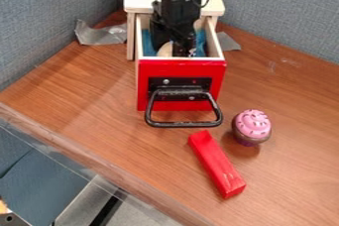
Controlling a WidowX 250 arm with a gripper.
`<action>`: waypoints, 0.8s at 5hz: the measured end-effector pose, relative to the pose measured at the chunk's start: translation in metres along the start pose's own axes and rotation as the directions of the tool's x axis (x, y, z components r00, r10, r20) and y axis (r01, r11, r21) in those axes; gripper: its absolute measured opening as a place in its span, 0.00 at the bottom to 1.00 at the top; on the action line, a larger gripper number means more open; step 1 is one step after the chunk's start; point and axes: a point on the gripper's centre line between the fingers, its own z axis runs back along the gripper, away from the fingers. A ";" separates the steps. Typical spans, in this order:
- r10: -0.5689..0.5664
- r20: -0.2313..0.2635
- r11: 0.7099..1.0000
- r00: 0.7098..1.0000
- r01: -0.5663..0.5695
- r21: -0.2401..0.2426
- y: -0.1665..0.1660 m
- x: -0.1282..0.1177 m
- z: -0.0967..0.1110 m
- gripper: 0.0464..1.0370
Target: Take the egg out of the drawer and put it on the left side of the drawer
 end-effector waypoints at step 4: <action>-0.057 0.128 0.998 0.990 0.055 0.017 -0.012 0.005 0.036 0.84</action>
